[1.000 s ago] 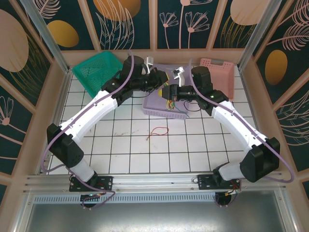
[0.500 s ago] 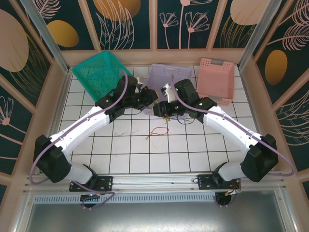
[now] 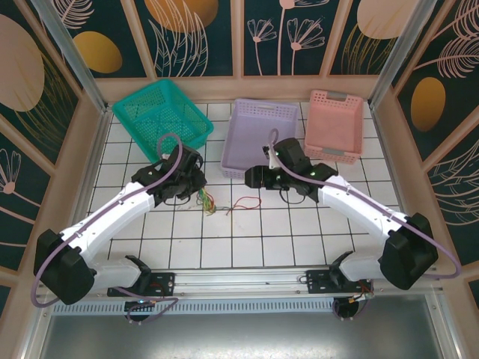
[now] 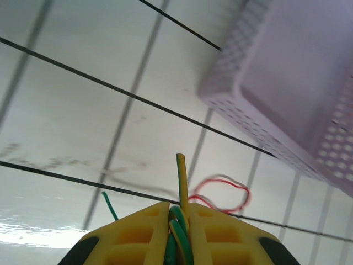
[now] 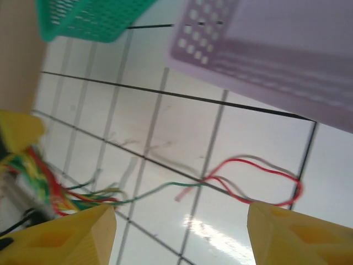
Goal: Untangle the cables
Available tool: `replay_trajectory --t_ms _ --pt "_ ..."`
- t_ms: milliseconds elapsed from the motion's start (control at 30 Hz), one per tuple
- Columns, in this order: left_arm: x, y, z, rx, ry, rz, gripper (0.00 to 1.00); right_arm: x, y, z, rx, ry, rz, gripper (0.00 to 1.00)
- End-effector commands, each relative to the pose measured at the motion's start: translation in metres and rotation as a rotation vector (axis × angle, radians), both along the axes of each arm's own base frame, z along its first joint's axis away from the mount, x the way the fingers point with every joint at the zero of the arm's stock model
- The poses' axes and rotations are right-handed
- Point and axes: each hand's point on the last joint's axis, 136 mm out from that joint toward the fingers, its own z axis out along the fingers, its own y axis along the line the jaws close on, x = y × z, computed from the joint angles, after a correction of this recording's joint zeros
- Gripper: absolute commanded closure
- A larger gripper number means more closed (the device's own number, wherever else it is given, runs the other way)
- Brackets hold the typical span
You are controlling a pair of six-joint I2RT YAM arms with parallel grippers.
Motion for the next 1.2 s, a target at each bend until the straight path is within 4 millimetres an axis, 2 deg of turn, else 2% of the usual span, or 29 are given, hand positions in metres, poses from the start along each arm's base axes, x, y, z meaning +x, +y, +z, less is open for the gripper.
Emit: replay_trajectory --t_ms 0,67,133,233,300,400,567,667,867,967,1067,1133,1167 --pt "0.005 0.032 0.000 0.146 -0.021 0.079 1.00 -0.005 -0.017 -0.048 -0.193 0.024 -0.105 0.38" --pt "0.007 0.034 -0.007 0.132 -0.022 0.090 1.00 -0.017 -0.011 -0.070 -0.273 0.017 -0.076 0.42" --pt "0.007 0.040 -0.016 0.117 -0.005 0.109 1.00 -0.025 -0.003 -0.084 -0.332 -0.006 -0.035 0.42" --pt "0.005 0.049 -0.025 0.087 0.021 0.140 1.00 -0.031 0.016 -0.095 -0.389 -0.063 0.043 0.41" --pt "0.005 0.050 -0.023 0.077 0.019 0.142 1.00 -0.030 0.026 -0.097 -0.420 -0.124 0.100 0.39" --pt "0.001 0.048 -0.025 0.065 0.033 0.121 1.00 -0.020 0.031 -0.103 -0.499 -0.209 0.158 0.35" --pt "-0.002 0.050 -0.027 0.056 0.033 0.130 1.00 -0.008 0.042 -0.124 -0.596 -0.234 0.254 0.38" --pt "-0.002 0.047 -0.027 0.044 0.033 0.127 1.00 -0.005 0.046 -0.139 -0.636 -0.211 0.279 0.47" --pt "-0.001 0.044 -0.027 0.025 0.027 0.122 1.00 -0.004 0.055 -0.163 -0.663 -0.145 0.292 0.57" --pt "0.000 0.044 -0.023 0.022 0.018 0.120 1.00 -0.004 0.053 -0.174 -0.686 -0.108 0.281 0.66" --pt "0.002 0.044 -0.016 0.020 -0.003 0.118 1.00 -0.008 0.051 -0.177 -0.668 -0.084 0.273 0.82" --pt "0.005 0.044 -0.008 0.019 -0.024 0.118 1.00 -0.009 0.052 -0.173 -0.651 -0.085 0.271 0.97" --pt "0.006 0.044 -0.005 0.019 -0.033 0.114 1.00 -0.010 0.051 -0.171 -0.645 -0.083 0.271 1.00"
